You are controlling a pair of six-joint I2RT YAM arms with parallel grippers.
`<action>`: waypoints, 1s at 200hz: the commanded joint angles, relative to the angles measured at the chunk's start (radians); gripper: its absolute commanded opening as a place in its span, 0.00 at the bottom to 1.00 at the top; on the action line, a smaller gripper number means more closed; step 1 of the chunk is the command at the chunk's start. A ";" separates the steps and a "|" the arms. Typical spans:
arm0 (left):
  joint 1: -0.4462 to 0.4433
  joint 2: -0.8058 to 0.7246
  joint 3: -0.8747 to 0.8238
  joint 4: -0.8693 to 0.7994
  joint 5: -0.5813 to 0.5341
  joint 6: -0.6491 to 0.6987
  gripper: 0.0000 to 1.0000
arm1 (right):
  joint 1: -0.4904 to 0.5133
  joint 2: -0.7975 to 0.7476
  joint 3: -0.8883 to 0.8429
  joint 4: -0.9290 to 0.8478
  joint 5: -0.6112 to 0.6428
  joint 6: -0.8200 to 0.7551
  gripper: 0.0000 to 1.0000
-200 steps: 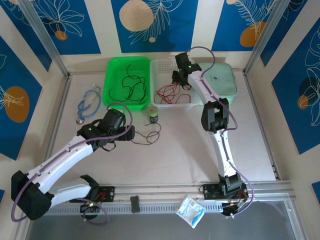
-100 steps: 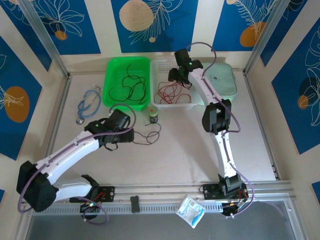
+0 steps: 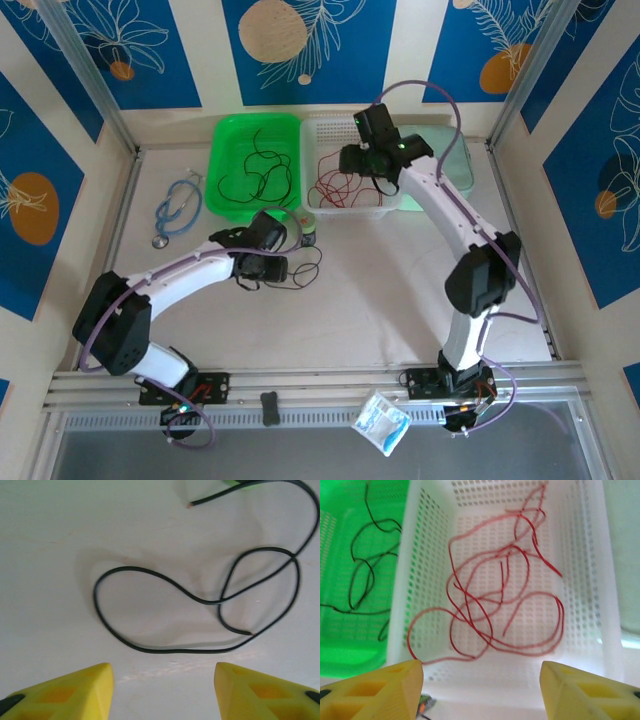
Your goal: Untangle the cables
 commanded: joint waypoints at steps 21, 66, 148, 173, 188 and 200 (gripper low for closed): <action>-0.015 0.050 -0.036 -0.002 -0.018 -0.145 0.58 | 0.022 -0.204 -0.238 0.094 0.006 0.060 0.61; 0.021 0.187 -0.054 0.015 -0.083 -0.179 0.52 | 0.022 -0.344 -0.428 0.122 -0.025 0.102 0.57; 0.262 -0.067 -0.171 -0.118 -0.157 -0.195 0.55 | 0.016 -0.488 -0.603 0.149 -0.069 0.167 0.54; 0.357 -0.126 -0.142 -0.175 -0.203 -0.125 0.56 | 0.016 -0.510 -0.619 0.150 -0.084 0.177 0.54; 0.411 -0.134 -0.121 -0.182 -0.216 -0.075 0.56 | 0.016 -0.528 -0.628 0.146 -0.088 0.181 0.54; 0.418 -0.137 -0.101 -0.172 -0.210 -0.045 0.56 | 0.016 -0.546 -0.634 0.140 -0.084 0.185 0.54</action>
